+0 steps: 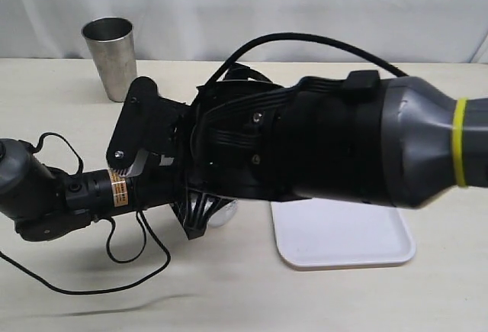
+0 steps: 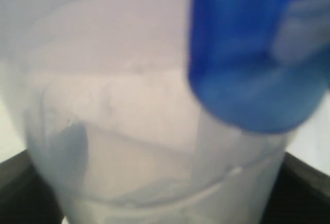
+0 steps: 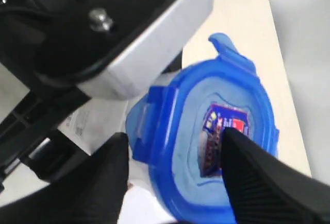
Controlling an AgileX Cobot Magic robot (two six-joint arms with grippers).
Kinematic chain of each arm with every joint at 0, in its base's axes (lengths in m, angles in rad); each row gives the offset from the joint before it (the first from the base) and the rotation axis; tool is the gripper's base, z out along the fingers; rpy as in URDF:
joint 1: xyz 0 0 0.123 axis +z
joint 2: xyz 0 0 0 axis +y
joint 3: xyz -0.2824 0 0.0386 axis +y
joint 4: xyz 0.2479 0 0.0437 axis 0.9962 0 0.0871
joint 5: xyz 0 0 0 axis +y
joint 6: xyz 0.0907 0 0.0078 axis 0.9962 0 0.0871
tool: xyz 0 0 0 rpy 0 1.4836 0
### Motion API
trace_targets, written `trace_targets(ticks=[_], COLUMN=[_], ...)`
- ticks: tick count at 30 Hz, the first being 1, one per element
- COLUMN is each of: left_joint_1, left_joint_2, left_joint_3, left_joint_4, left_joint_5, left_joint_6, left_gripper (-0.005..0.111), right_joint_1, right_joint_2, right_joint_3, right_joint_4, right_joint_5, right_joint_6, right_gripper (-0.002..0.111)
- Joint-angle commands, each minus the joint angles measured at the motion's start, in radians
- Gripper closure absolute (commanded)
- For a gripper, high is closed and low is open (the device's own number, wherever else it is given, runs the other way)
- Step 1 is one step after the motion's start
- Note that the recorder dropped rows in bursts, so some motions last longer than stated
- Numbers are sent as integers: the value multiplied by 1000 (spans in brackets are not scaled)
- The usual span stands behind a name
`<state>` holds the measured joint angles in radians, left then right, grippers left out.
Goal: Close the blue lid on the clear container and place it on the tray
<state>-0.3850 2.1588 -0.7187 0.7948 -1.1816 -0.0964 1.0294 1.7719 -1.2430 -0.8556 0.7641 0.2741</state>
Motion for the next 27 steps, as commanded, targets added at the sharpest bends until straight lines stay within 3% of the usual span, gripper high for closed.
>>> trace_targets(ticks=[1,12,16,20,23,27], left_joint_1=[1,1,1,1,1,1], left_joint_2=[-3,-3,-3,-3,-3,-3], left_joint_3=[6,6,6,6,6,6], left_joint_4=[41,41,41,41,41,56], left_joint_5=[-7,-7,-7,-7,-7,-7], left_joint_6=[14,14,14,14,14,14], left_gripper=[107,107,107,107,107,107], right_joint_1=[-17,-17,-17,-17,-17,-17], right_joint_2=[-60,-314,-359,-356,-344,-340], right_joint_3=[21,21,28,82,133,175], right_joint_4=[103,242,239,239,232,91], right_joint_5=[36,-114,-75,-32,-22,-39], right_joint_6=[-56,-146,-480,-873,-950,-898], right_gripper=[56,57,57,67,69,69])
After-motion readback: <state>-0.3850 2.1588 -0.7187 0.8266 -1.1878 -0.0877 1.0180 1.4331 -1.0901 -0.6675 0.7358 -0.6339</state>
